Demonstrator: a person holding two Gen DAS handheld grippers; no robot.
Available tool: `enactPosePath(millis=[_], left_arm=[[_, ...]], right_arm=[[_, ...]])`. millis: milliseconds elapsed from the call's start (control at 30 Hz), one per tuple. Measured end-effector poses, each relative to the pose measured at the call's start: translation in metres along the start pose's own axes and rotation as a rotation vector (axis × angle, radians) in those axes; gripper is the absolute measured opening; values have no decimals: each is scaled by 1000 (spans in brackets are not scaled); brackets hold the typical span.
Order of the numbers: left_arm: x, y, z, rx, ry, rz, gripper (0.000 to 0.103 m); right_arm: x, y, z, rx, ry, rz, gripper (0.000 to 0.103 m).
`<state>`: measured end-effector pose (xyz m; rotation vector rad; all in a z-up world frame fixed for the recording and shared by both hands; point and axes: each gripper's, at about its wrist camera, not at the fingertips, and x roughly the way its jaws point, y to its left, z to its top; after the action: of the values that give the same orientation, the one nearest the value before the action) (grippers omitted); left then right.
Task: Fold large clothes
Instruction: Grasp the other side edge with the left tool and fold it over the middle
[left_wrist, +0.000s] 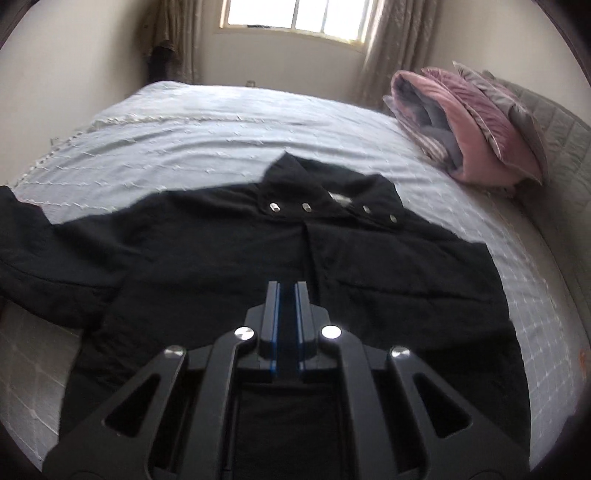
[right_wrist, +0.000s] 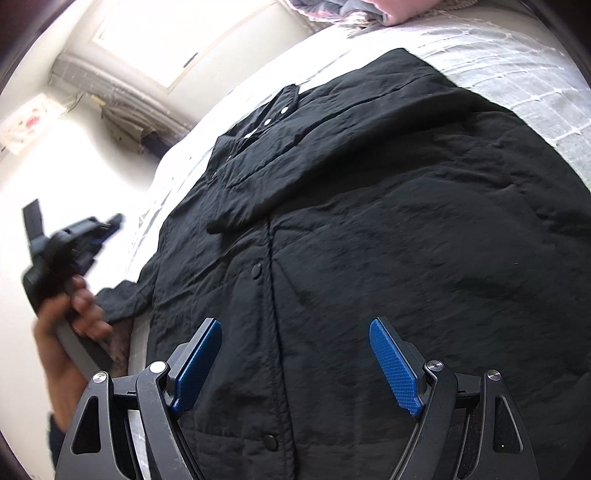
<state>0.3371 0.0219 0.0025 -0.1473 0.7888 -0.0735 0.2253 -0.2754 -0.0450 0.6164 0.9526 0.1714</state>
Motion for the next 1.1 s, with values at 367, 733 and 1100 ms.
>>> enactPosePath(millis=[367,733,1100], left_arm=[[6,14,-18,-100,130,-64,41],[-78,281,0,-734,-154,619,79],[-49,361,8,-901,-91,448,39]], right_arm=[[-11,-12,6,47,-28,9,84],[-6,-3,2,15,-6,16,84],[6,10,-5,-40,20,-7,84]])
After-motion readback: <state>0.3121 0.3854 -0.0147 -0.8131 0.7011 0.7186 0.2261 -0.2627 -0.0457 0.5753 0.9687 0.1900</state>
